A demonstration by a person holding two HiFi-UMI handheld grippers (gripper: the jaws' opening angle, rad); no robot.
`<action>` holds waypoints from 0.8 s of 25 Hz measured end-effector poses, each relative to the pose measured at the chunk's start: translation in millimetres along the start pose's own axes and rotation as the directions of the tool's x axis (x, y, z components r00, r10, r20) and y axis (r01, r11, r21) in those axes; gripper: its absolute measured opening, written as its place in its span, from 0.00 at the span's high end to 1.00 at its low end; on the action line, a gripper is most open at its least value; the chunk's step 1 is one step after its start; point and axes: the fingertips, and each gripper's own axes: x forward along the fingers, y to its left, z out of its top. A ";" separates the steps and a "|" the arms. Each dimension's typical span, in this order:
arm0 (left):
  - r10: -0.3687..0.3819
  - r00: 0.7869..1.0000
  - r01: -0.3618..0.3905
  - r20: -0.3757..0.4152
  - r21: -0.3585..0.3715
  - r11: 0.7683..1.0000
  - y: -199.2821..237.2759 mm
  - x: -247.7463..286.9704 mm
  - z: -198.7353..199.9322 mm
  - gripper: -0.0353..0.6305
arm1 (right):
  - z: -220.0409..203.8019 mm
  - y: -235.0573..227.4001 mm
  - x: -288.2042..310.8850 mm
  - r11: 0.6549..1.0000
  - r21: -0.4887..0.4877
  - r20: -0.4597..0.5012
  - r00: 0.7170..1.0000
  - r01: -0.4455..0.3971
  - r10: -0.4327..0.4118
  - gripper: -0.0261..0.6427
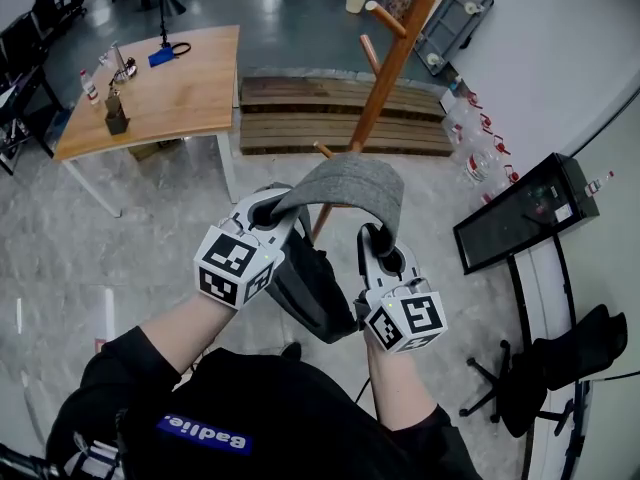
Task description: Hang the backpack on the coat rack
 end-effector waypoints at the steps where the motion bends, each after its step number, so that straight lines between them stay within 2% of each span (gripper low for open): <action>1: 0.011 1.000 -0.011 0.000 -0.003 1.000 4.5 8.7 0.4 0.90 | 0.8 -7.8 6.5 1.000 -0.002 0.000 1.000 -0.007 0.007 0.94; 6: 0.039 0.999 -0.040 -0.023 -0.010 0.999 21.6 48.7 4.2 0.90 | 4.1 -43.1 34.6 1.000 0.011 -0.016 1.000 -0.017 0.017 0.94; 12: 0.034 0.996 -0.035 -0.080 -0.001 0.999 46.2 90.5 -6.0 0.90 | -10.8 -80.2 68.9 0.999 0.027 -0.075 0.997 0.023 -0.021 0.94; 20: 0.033 0.982 -0.035 -0.185 -0.011 0.999 67.8 140.7 -49.4 0.90 | -57.3 -123.2 111.5 0.993 0.077 -0.180 0.981 0.088 -0.073 0.94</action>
